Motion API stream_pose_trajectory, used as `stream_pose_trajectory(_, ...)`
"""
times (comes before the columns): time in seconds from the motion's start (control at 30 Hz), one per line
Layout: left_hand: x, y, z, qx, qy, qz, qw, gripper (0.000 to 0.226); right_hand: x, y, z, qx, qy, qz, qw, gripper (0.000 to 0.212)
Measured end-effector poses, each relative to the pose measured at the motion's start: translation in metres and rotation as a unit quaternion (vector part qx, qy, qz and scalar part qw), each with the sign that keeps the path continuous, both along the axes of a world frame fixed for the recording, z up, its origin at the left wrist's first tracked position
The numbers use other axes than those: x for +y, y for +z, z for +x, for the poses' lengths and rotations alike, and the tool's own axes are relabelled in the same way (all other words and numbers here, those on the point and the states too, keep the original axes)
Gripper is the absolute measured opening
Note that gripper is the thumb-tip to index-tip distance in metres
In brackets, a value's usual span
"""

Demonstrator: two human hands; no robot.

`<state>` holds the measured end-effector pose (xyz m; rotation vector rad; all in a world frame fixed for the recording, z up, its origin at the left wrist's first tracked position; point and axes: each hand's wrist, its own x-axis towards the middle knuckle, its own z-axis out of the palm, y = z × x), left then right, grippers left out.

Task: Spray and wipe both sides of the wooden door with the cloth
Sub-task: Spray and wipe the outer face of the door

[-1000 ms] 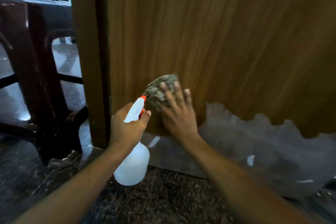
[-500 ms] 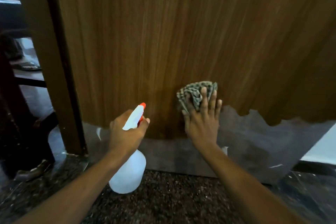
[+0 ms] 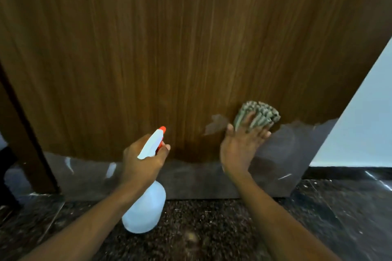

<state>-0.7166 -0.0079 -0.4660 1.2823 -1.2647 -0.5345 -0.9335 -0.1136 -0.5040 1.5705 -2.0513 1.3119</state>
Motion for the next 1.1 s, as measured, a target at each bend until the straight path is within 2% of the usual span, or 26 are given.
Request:
stream_pose_trajectory(0.03,-0.001,0.000,-0.008,0.002,-0.004,-0.001,1.000,0.033,-0.004,0.016,0.015,0.004,0.015,-0.015,1.000,0.071)
stream_pose_trajectory(0.07,-0.003,0.000,-0.018,0.001,-0.009,-0.004,1.000,0.036,-0.007,0.021,0.027,0.052,0.044,-0.042,0.997,0.072)
stream_pose_trajectory(0.17,-0.008,0.001,-0.039,-0.001,-0.025,-0.017,1.000,0.044,-0.011,-0.005,0.036,0.249,0.152,-0.118,0.949,0.069)
stream_pose_trajectory(0.2,-0.009,0.001,-0.044,-0.004,-0.027,-0.021,0.999,0.045,-0.013,-0.026,0.027,0.277,0.176,-0.122,0.936,0.066)
stream_pose_trajectory(0.27,-0.012,0.000,-0.051,-0.017,-0.031,-0.030,0.999,0.044,-0.013,-0.067,0.004,0.272,0.184,-0.101,0.939,0.061)
stream_pose_trajectory(0.33,-0.013,0.000,-0.059,-0.026,-0.041,-0.028,0.998,0.041,-0.005,-0.088,-0.016,0.201,0.136,-0.054,0.969,0.056)
stream_pose_trajectory(0.4,-0.013,-0.004,-0.067,-0.026,-0.048,-0.020,0.998,0.034,-0.002,-0.068,-0.031,0.016,0.073,-0.011,0.997,0.062)
stream_pose_trajectory(0.43,-0.011,-0.005,-0.072,-0.019,-0.051,-0.014,0.998,0.030,-0.003,-0.046,-0.038,-0.119,0.044,-0.003,0.992,0.066)
stream_pose_trajectory(0.47,-0.009,-0.008,-0.075,-0.015,-0.054,-0.007,0.998,0.028,-0.011,-0.022,-0.045,-0.245,0.009,-0.006,0.970,0.068)
stream_pose_trajectory(0.5,-0.007,-0.009,-0.080,-0.018,-0.061,-0.005,0.998,0.027,-0.016,-0.001,-0.050,-0.312,-0.028,-0.008,0.950,0.070)
stream_pose_trajectory(0.53,-0.005,-0.011,-0.082,-0.022,-0.067,-0.007,0.997,0.027,-0.016,0.016,-0.049,-0.323,-0.042,-0.004,0.946,0.070)
stream_pose_trajectory(0.6,-0.002,-0.009,-0.087,-0.010,-0.066,-0.010,0.998,0.030,-0.012,0.021,-0.042,-0.201,-0.001,-0.005,0.980,0.068)
stream_pose_trajectory(0.7,-0.007,-0.006,-0.094,-0.016,-0.069,-0.018,0.997,0.038,-0.004,-0.025,-0.035,0.034,0.105,-0.015,0.994,0.064)
stream_pose_trajectory(0.73,-0.010,-0.006,-0.096,-0.024,-0.067,-0.021,0.997,0.038,-0.003,-0.047,-0.034,0.072,0.114,-0.019,0.991,0.061)
stream_pose_trajectory(0.77,-0.011,-0.005,-0.100,-0.030,-0.066,-0.021,0.997,0.036,-0.002,-0.064,-0.034,0.072,0.110,0.002,0.991,0.060)
stream_pose_trajectory(0.8,-0.012,-0.005,-0.104,-0.032,-0.067,-0.022,0.997,0.035,0.000,-0.075,-0.035,0.033,0.096,0.028,0.994,0.062)
stream_pose_trajectory(0.87,-0.012,-0.007,-0.115,-0.030,-0.074,-0.026,0.996,0.040,0.000,-0.075,-0.045,-0.132,0.039,0.034,0.990,0.069)
stream_pose_trajectory(0.93,-0.009,-0.009,-0.124,-0.035,-0.088,-0.021,0.995,0.041,-0.008,-0.044,-0.069,-0.357,-0.031,0.017,0.933,0.072)
stream_pose_trajectory(0.97,-0.009,-0.011,-0.126,-0.035,-0.094,-0.017,0.995,0.039,-0.015,-0.027,-0.083,-0.424,-0.056,0.005,0.904,0.071)
stream_pose_trajectory(1.0,-0.010,-0.013,-0.129,-0.031,-0.096,-0.014,0.995,0.037,-0.021,-0.009,-0.096,-0.451,-0.075,-0.007,0.889,0.070)
stream_pose_trajectory(1.03,-0.011,-0.016,-0.130,-0.026,-0.095,-0.011,0.995,0.033,-0.024,0.006,-0.105,-0.445,-0.083,-0.014,0.892,0.067)
stream_pose_trajectory(1.1,-0.014,-0.017,-0.134,-0.021,-0.094,-0.009,0.995,0.030,-0.022,0.023,-0.104,-0.370,-0.047,-0.023,0.928,0.064)
